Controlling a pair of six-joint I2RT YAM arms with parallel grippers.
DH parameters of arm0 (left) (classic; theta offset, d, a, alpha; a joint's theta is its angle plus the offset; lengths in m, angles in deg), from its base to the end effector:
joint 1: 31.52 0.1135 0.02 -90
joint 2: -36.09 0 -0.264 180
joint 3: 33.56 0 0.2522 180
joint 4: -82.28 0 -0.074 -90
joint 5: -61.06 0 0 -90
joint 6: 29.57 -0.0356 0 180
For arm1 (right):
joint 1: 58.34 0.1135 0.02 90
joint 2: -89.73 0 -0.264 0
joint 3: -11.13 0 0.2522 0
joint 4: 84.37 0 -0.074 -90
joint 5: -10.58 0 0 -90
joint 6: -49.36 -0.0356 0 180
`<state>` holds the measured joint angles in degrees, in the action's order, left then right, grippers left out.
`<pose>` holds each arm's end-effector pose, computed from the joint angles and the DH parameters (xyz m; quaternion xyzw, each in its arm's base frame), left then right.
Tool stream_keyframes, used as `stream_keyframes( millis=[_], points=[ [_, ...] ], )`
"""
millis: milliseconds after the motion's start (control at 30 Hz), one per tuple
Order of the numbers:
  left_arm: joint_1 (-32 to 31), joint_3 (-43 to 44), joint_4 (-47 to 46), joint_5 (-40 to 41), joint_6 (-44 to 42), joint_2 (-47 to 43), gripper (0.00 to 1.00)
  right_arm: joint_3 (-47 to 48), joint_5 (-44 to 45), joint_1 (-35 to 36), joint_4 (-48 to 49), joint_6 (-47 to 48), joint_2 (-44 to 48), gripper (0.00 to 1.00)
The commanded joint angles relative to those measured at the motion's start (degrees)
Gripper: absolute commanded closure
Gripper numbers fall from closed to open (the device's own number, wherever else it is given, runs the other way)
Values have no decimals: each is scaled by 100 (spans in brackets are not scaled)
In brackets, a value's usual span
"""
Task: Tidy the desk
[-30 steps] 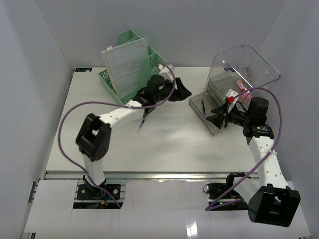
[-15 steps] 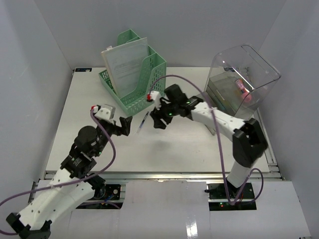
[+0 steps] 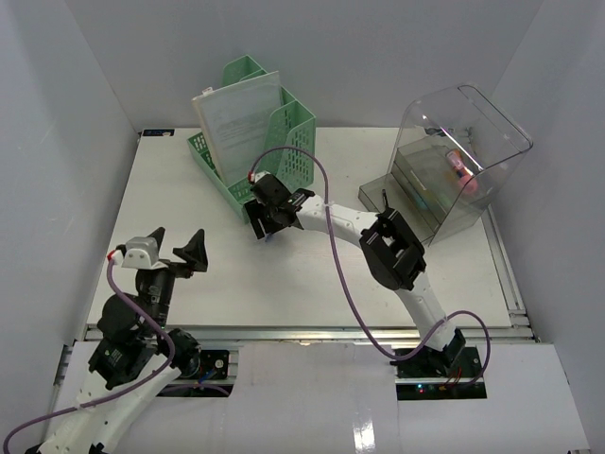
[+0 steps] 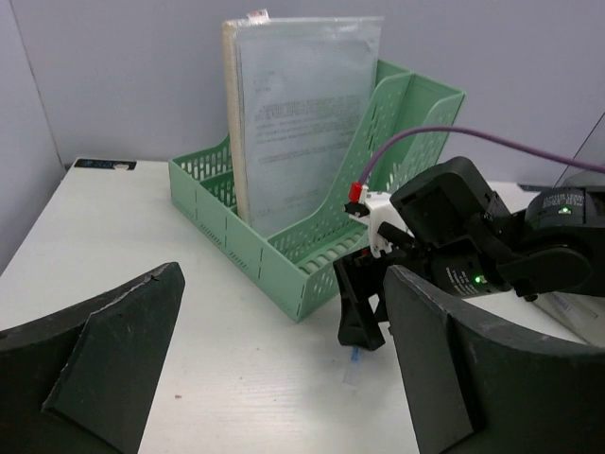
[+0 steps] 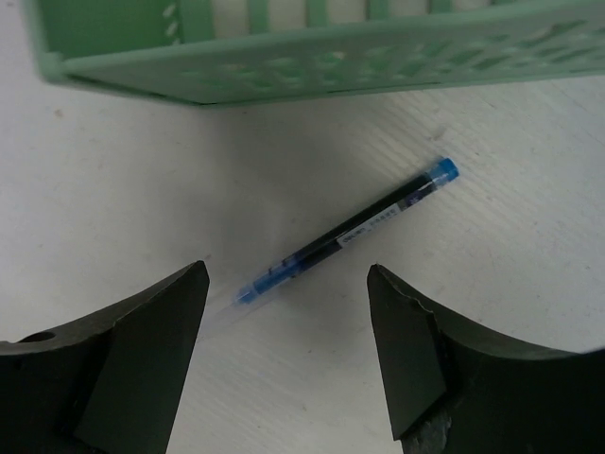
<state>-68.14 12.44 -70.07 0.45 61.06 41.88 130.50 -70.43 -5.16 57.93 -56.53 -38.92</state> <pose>0.0525 -0.0173 0.3258 -0.0013 0.6366 -0.0907 0.7658 0.3091 0.4035 0.1992 -0.2693 0.8880 0.1472 0.3425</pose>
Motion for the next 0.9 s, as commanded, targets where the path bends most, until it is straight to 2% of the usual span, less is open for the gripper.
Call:
stream_keyframes(
  millis=[0,233,333,433,667,733,867],
  points=[
    [23,-78,58,-74,-45,335,2,324,745,-1,-67,-660,-219,26],
    [23,-131,26,-58,-45,101,2,416,1032,68,-56,-649,-562,31],
    [23,-131,18,-91,-45,115,2,120,1131,96,-7,-574,-479,35],
    [23,-130,19,-108,-45,74,2,-545,1089,87,258,-352,-166,43],
    [23,-156,1,-239,-45,13,2,-2404,753,-186,1229,316,831,70],
    [23,-157,0,-278,-45,-10,2,-2724,670,-241,1434,539,1003,80],
    [23,-164,8,-358,-45,-43,2,-3235,326,-374,1667,1112,1417,90]
  ],
)
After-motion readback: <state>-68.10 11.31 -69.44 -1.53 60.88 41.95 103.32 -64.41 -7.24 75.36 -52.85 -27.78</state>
